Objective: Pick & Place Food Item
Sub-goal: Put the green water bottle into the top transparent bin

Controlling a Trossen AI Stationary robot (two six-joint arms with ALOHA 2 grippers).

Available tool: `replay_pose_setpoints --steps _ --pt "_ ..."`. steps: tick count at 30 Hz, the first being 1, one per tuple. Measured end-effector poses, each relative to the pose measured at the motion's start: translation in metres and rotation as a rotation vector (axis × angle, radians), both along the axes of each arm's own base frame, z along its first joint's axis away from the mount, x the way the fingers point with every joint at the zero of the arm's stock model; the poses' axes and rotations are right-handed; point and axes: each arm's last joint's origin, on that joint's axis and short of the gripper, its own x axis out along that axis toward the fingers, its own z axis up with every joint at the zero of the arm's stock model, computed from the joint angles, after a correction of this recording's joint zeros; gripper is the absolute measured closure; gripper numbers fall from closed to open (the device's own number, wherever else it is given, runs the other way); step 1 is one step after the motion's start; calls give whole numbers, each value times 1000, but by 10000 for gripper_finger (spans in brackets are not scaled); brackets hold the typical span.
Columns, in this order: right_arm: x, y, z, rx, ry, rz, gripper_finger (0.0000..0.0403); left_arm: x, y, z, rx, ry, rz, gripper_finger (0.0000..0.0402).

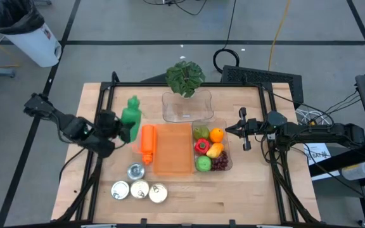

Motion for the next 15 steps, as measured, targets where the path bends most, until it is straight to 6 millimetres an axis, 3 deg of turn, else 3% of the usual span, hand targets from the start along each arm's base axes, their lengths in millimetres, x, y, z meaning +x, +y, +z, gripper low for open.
replay_pose_setpoints --steps 9,15 --pt "0 0 0 0 0 0 403 50 33 41 298 -60 -219 230" --pt "0 0 0 0 0 0 403 83 67 43 483 -6 -386 240"
